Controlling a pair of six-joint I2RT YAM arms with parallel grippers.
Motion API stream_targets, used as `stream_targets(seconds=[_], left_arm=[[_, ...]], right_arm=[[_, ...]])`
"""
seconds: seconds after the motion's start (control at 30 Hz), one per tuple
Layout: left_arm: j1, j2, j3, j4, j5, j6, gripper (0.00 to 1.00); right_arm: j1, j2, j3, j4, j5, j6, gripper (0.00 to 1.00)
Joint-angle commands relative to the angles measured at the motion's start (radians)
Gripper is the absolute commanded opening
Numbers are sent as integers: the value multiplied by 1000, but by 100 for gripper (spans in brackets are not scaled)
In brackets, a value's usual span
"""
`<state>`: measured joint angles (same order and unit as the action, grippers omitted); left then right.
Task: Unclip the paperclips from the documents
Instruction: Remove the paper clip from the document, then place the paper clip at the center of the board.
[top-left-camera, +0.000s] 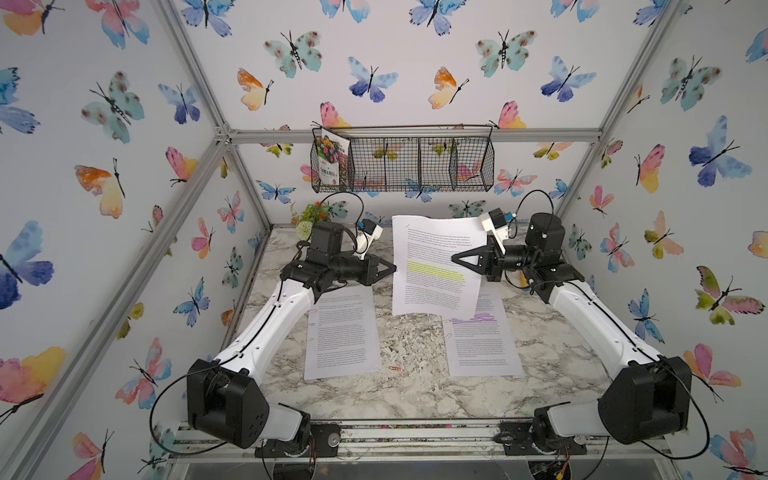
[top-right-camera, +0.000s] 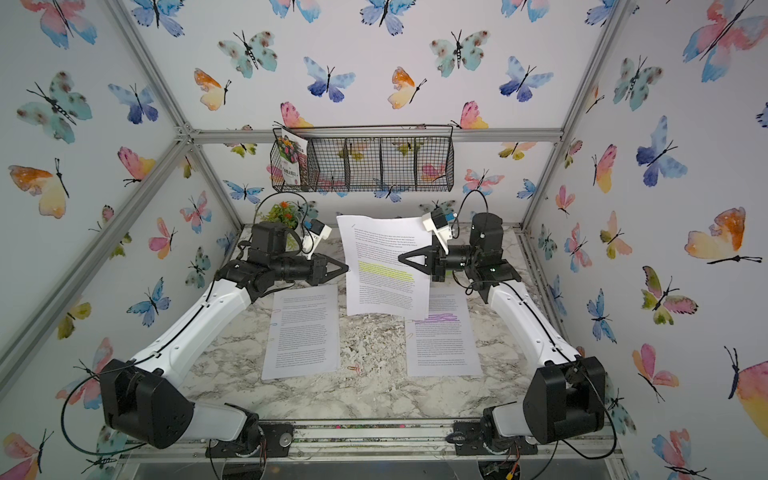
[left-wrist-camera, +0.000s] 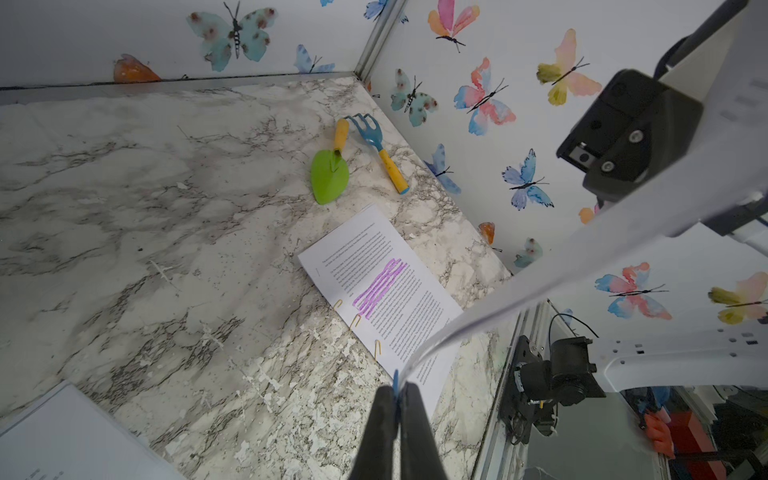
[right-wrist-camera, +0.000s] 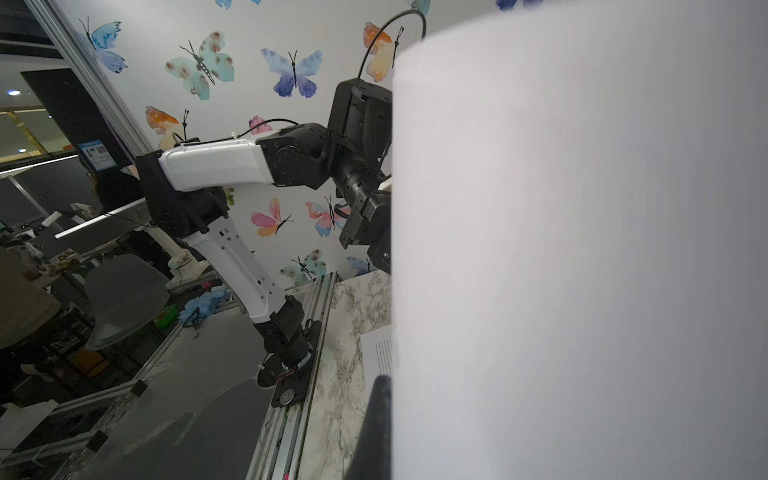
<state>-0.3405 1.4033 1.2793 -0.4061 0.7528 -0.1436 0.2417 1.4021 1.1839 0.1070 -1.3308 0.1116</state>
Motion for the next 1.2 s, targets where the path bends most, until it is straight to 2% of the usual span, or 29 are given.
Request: stream_targets(seconds=[0.0,0.23,0.4,0.6,0.73,0.87,0.97,1.17], left_arm=[[33,-35,-8,-57,-83,20,0],[33,-41,-46,-79,-120,19,0],[7,-16,-155,-153,-151,-8,0],[-195,-29,-340,-125,-353,-17,0],[-278,0,-423,-49,-360,-72,0],[-348,49,-437,2,-394,-82,0],[-381,99,-425,32,-389,-89,0],[-414,157,-434,76,-383,-104,0]], right_arm=[[-18,-14,-7,-22,13,-53,2],[-19,-17,-5,-20,38,-52,2],[-19,-9,12,-84,173,-53,2],[-20,8,50,-171,433,-70,2],[-25,14,67,-219,636,-73,2],[-36,12,68,-243,764,-69,2],[-40,16,68,-253,777,-72,2],[-40,19,59,-271,699,-58,2]])
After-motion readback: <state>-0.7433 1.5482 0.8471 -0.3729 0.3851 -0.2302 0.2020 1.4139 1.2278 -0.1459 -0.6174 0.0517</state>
